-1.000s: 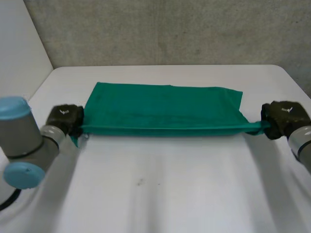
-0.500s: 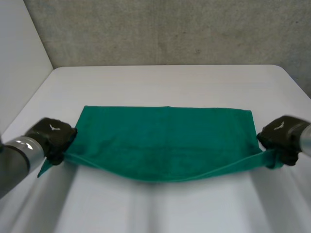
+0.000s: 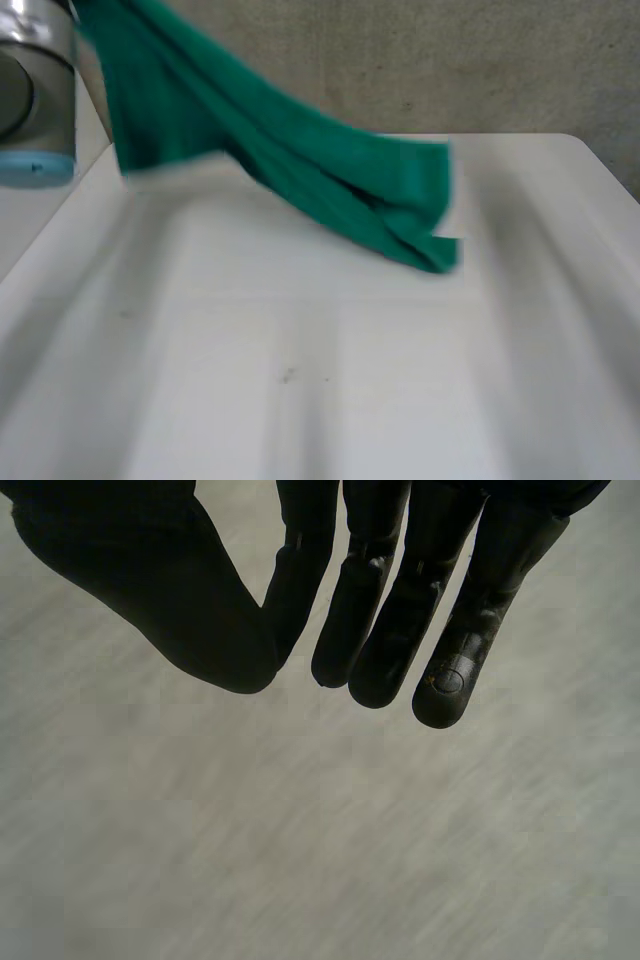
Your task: Fold the towel.
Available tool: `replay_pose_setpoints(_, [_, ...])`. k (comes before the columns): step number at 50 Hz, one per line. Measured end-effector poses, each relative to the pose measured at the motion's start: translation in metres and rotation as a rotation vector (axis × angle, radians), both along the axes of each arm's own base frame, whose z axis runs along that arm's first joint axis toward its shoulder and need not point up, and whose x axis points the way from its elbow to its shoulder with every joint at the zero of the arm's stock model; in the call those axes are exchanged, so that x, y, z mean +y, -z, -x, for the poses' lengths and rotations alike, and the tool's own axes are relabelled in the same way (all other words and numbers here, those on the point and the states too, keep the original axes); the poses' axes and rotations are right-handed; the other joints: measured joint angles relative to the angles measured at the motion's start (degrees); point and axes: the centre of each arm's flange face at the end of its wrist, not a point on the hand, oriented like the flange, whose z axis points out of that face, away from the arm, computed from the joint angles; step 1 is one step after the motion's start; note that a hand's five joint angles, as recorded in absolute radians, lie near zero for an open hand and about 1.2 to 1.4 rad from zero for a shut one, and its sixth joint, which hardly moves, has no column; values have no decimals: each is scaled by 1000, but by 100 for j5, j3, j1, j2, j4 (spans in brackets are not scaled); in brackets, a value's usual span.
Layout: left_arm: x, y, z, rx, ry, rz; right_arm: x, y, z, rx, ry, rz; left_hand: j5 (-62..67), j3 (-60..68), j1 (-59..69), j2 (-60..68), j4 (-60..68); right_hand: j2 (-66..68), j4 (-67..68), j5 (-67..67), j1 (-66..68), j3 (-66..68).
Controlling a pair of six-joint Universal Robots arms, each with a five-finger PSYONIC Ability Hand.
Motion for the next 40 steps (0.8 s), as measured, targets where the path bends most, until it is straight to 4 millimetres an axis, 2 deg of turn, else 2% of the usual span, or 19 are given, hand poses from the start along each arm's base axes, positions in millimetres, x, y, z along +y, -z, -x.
replay_pose_setpoints(1, [0,0,0,0,0,0,0,0,0,0,0,0,0,0,0,0,0,0,0,0,0,0])
replay_pose_setpoints(2, [7,-10,-3,43,19,53,11,-13,3,-33,-20,65,0,0,0,1,1,0,0,5,0,0])
replay_pose_setpoints(4, [8,-9,-4,50,25,51,14,-13,3,-35,-26,71,0,0,0,1,1,0,0,9,0,0])
replay_pose_setpoints(7, [9,12,-6,50,33,-18,16,2,2,-14,-44,23,0,0,0,3,0,0,0,13,0,0])
replay_pose_setpoints(8, [9,28,-8,40,33,-75,16,20,0,11,-54,-39,0,3,0,4,0,0,0,15,0,0])
replay_pose_setpoints(11, [11,57,-9,20,31,-170,14,53,-3,49,-69,-157,0,7,0,5,0,-21,-17,16,-11,-24])
replay_pose_setpoints(12, [12,67,-10,12,30,-202,13,60,-4,56,-72,-182,0,9,0,5,1,-1256,-1215,-1064,-966,-1194])
replay_pose_setpoints(13, [13,78,-10,3,29,-240,13,73,-6,69,-79,-230,0,10,0,6,0,-1334,-1374,-1215,-1095,-1352])
replay_pose_setpoints(14, [16,92,-11,-8,28,-283,14,96,-9,89,-91,-314,0,10,0,8,1,-2407,-2452,-2277,-1907,-2426])
replay_pose_setpoints(16, [20,106,-11,-21,28,-328,15,117,-13,98,-107,-392,0,10,0,9,0,-3344,-3365,-3204,-2684,-3406])
replay_pose_setpoints(17, [20,106,-11,-21,28,-328,15,117,-13,98,-107,-392,0,10,0,9,0,-3344,-3365,-3204,-2684,-3406])
replay_pose_setpoints(18, [25,115,-12,-30,29,-361,18,143,-18,88,-131,-487,0,10,0,9,1,-4337,-4388,-4275,-3521,-4357])
replay_pose_setpoints(20, [30,116,-12,-34,31,-371,20,159,-22,69,-149,-546,0,10,0,10,0,-4550,-4682,-4560,-3730,-4636])
replay_pose_setpoints(24, [47,105,-13,-37,39,-362,22,184,-29,-5,-201,-650,0,11,0,11,0,-4928,-5119,-5008,-4101,-5073])
replay_pose_setpoints(26, [54,96,-13,-34,44,-347,22,187,-32,-28,-228,-672,0,11,0,10,0,-5002,-5165,-5064,-4150,-5141])
replay_pose_setpoints(30, [81,62,-14,-21,65,-280,20,190,-44,-65,-366,-720,0,11,0,11,1,-5033,-5171,-5096,-4155,-5189])
replay_pose_setpoints(33, [97,43,-16,-11,76,-241,19,189,-53,-77,-454,-746,0,11,0,11,0,-5033,-5171,-5096,-4155,-5189])
replay_pose_setpoints(36, [124,13,-18,5,99,-173,17,189,-69,-114,-586,-801,0,11,0,11,0,-5033,-5171,-5096,-4155,-5189])
replay_pose_setpoints(40, [147,-8,-19,12,128,-121,17,193,-85,-158,-687,-856,0,11,0,11,0,-5033,-5171,-5096,-4155,-5189])
